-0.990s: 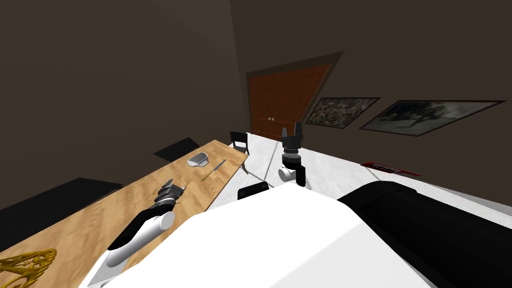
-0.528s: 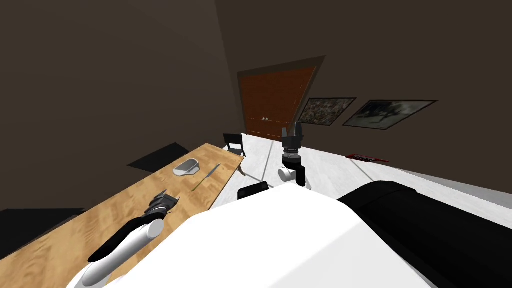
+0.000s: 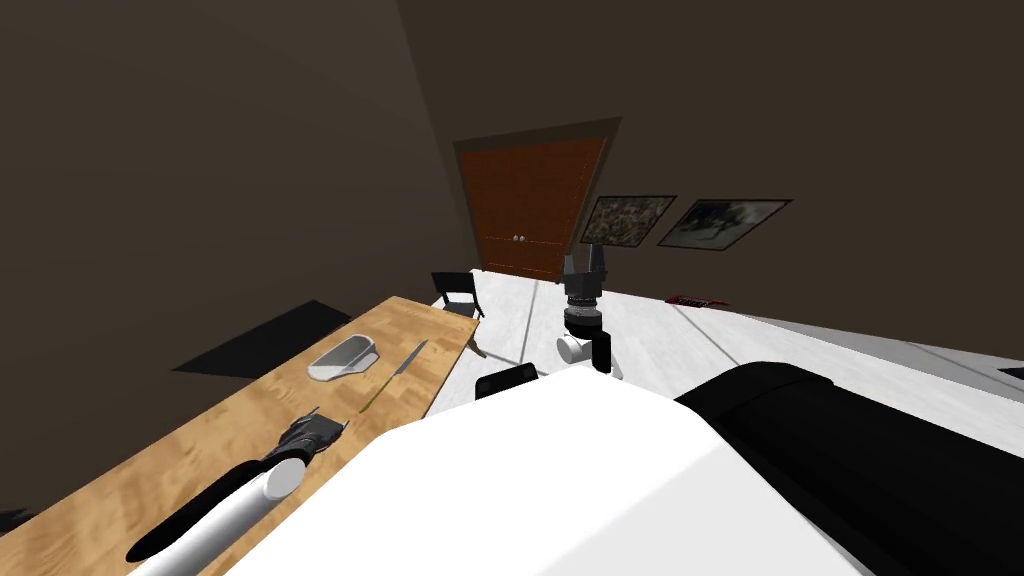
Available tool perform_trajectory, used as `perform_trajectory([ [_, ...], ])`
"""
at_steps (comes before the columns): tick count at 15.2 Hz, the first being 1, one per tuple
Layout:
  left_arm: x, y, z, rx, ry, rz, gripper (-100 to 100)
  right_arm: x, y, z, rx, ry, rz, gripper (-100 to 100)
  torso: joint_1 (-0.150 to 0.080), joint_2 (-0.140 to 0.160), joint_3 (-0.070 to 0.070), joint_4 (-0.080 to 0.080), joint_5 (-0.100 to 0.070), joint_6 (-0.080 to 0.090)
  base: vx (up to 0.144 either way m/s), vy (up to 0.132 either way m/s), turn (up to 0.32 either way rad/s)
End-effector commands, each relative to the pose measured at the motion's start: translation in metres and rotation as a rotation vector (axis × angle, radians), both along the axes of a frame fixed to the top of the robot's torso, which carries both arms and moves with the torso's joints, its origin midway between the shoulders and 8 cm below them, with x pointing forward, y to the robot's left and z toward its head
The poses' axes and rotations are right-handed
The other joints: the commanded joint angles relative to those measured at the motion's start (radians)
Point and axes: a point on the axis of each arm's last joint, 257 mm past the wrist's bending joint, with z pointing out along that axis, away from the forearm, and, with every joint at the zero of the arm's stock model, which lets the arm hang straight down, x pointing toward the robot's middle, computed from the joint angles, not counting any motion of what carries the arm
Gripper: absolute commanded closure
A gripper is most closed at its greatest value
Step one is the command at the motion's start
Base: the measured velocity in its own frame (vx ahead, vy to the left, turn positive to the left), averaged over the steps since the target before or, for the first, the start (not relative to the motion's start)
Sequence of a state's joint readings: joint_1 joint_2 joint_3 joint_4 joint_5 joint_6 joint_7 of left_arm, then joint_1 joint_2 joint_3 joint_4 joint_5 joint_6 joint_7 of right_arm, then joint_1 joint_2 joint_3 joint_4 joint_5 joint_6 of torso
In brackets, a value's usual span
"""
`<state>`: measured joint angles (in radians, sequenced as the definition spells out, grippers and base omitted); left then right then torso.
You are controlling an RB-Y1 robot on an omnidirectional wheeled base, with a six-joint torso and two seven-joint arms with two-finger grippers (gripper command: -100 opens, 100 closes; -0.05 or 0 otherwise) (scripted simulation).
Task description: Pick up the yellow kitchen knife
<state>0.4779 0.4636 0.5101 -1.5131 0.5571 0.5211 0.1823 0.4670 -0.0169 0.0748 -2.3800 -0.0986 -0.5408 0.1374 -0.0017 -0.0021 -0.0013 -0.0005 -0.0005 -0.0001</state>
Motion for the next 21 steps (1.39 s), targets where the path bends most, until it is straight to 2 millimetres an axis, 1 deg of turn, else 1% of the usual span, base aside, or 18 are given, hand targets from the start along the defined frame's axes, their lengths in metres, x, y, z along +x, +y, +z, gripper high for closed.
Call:
perform_trajectory([
  [1,-0.026,0.012,-0.013,-0.051,0.043,0.062,-100,0.0,0.0,0.0,0.0,0.0,0.0,0,0.0,0.0,0.0,0.0,0.0,0.0,0.06,-0.011,-0.252],
  [3,-0.031,0.008,-0.019,-0.072,0.07,0.065,-100,0.0,0.0,0.0,0.0,0.0,0.0,0,0.0,-0.001,0.0,0.0,0.0,0.001,0.057,-0.004,-0.185],
  [4,-0.051,0.017,-0.027,-0.106,0.09,0.116,-100,0.0,0.0,0.0,0.0,0.0,0.0,0,0.0,0.0,0.0,0.0,0.0,0.0,0.054,-0.004,-0.234],
  [7,-0.056,0.013,-0.032,-0.127,0.116,0.119,-100,0.0,0.0,0.0,0.0,0.0,0.0,0,0.0,0.0,0.0,0.0,0.0,0.0,0.042,-0.002,-0.101],
  [8,-0.077,0.019,-0.041,-0.17,0.142,0.17,-100,0.0,0.0,0.0,0.0,0.0,0.0,0,0.0,0.001,0.0,0.0,0.0,0.0,0.043,-0.003,-0.237],
  [10,-0.08,0.016,-0.044,-0.183,0.157,0.172,-100,0.0,0.0,0.0,0.0,0.0,0.0,0,0.0,0.0,0.0,0.0,0.0,0.001,0.043,0.007,-0.183],
  [11,-0.1,0.021,-0.051,-0.223,0.176,0.222,-100,0.0,0.0,0.0,0.0,0.0,0.0,0,0.001,0.001,0.0,0.0,0.0,0.0,0.049,0.003,-0.197],
  [13,-0.104,0.017,-0.054,-0.239,0.194,0.224,-100,0.0,0.0,0.0,0.0,0.0,0.0,0,0.0,0.0,0.0,0.0,0.0,0.001,0.055,0.001,-0.163],
  [14,-0.121,0.019,-0.059,-0.283,0.212,0.268,-100,0.0,0.0,0.0,0.0,0.0,0.0,0,0.0,0.0,0.0,0.0,0.0,0.0,0.054,0.002,-0.223],
  [15,-0.125,0.016,-0.062,-0.296,0.227,0.273,-100,0.0,0.0,0.0,0.0,0.0,0.0,0,0.0,0.0,0.0,0.0,0.0,0.001,0.062,0.006,-0.224],
  [16,-0.141,0.018,-0.066,-0.332,0.236,0.317,-100,0.0,0.0,0.0,0.0,0.0,0.0,0,0.0,-0.001,0.0,0.0,0.0,0.0,0.081,0.01,-0.307],
  [17,-0.145,0.014,-0.069,-0.349,0.254,0.321,-100,0.0,0.0,0.0,0.0,0.0,0.0,0,0.001,-0.002,-0.001,0.0,0.0,0.001,0.077,0.019,-0.242],
  [18,-0.146,0.013,-0.07,-0.352,0.257,0.321,-100,0.0,0.0,0.0,0.0,0.0,0.0,0,0.001,-0.002,-0.001,0.0,0.0,0.001,0.052,0.019,-0.066],
  [19,-0.163,0.012,-0.074,-0.396,0.272,0.365,-100,0.0,0.0,0.0,0.0,0.0,0.0,0,0.001,-0.001,-0.001,0.0,0.0,0.0,0.056,0.012,-0.163],
  [20,-0.165,0.009,-0.076,-0.407,0.283,0.366,-100,0.0,0.0,0.0,0.0,0.0,0.0,0,0.001,-0.001,-0.001,0.0,0.0,0.0,0.054,0.017,-0.196],
  [21,-0.179,0.009,-0.079,-0.444,0.288,0.408,-100,0.0,0.0,0.0,0.0,0.0,0.0,0,0.001,-0.001,0.0,0.0,0.0,0.0,0.055,0.019,-0.292],
])
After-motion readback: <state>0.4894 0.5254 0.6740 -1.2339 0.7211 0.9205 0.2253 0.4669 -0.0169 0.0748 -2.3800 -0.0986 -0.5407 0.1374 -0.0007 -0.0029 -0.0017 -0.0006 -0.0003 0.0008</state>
